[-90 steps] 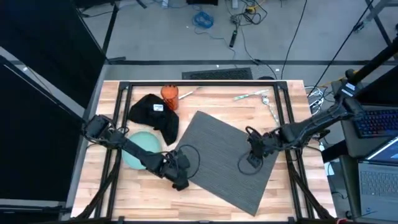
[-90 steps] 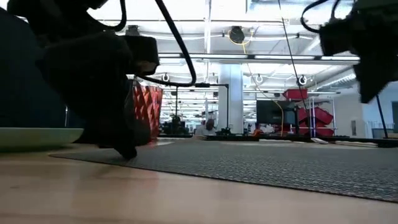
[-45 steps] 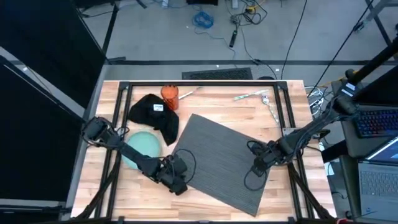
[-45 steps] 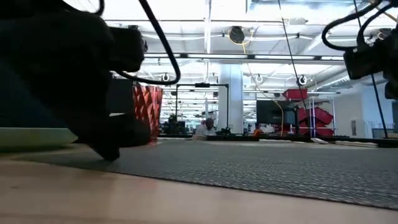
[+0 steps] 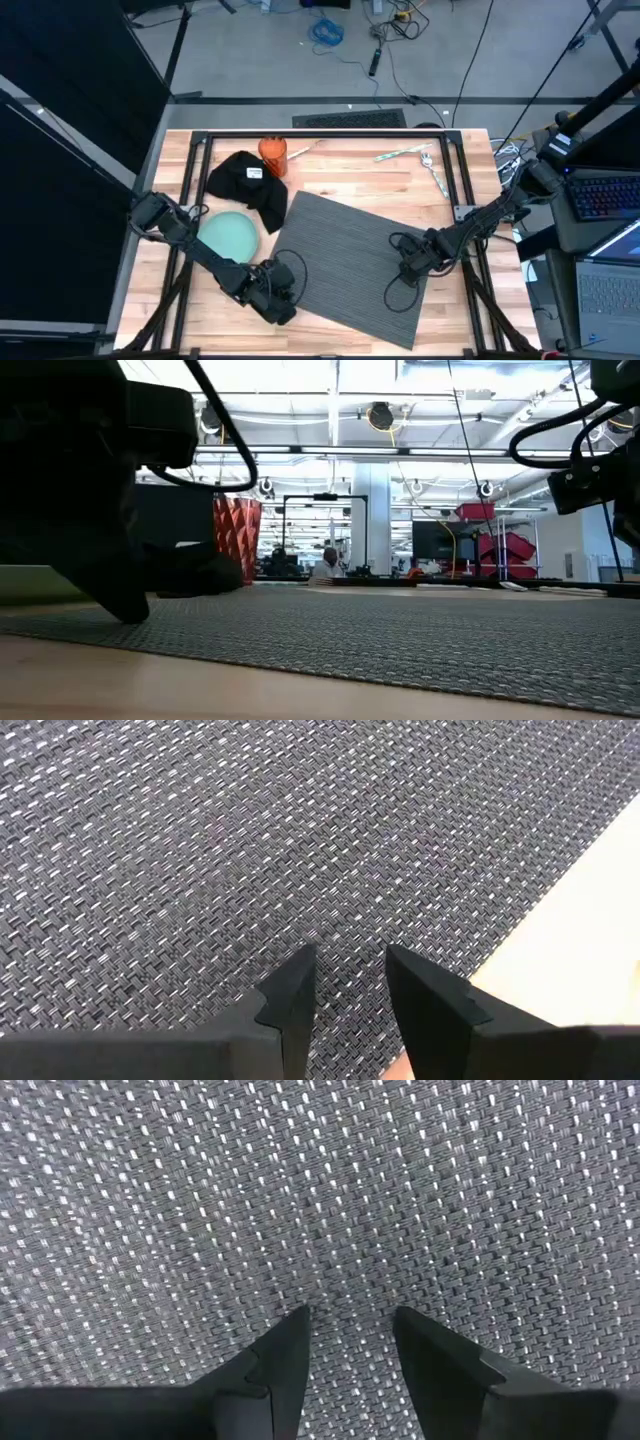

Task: Set table place
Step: Move the gray mat to the center

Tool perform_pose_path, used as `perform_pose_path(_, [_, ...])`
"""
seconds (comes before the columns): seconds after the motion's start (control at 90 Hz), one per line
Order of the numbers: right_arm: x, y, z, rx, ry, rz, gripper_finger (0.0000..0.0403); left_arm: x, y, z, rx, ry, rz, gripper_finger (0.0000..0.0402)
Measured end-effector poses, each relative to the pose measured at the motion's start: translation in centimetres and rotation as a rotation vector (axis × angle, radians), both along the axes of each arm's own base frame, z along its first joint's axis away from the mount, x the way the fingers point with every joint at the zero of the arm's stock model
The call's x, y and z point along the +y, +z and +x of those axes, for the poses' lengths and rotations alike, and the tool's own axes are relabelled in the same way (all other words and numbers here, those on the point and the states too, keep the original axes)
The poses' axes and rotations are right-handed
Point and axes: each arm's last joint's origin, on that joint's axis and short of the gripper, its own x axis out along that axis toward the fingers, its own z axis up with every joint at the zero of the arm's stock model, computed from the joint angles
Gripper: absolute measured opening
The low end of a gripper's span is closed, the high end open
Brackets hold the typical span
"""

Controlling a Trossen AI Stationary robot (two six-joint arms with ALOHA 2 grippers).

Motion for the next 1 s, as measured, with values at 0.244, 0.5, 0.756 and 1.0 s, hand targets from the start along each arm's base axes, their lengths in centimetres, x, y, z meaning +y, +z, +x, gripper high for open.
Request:
perform_pose_path(0.244, [0.0, -0.4, 0.6, -0.043, 0.005, -0.027, 0.0134, -1.6, 0.0, -1.2, -0.018, 0.023, -0.04, 0.0111])
perform_pose_path(0.5, [-0.8, -0.3, 1.7, -0.12, 0.093, -0.082, 0.0134, -3.2, 0.2, -2.0, -0.053, 0.033, -0.11, 0.0111])
perform_pose_path(0.756, [-1.7, -0.2, 2.9, -0.176, 0.197, -0.088, 0.0134, -5.0, 0.4, -2.9, -0.092, 0.027, -0.193, 0.0111])
perform_pose_path(1.0, [-2.7, -0.1, 3.7, -0.196, 0.287, -0.071, 0.0134, -5.8, 0.7, -3.2, -0.127, 0.014, -0.247, 0.0111])
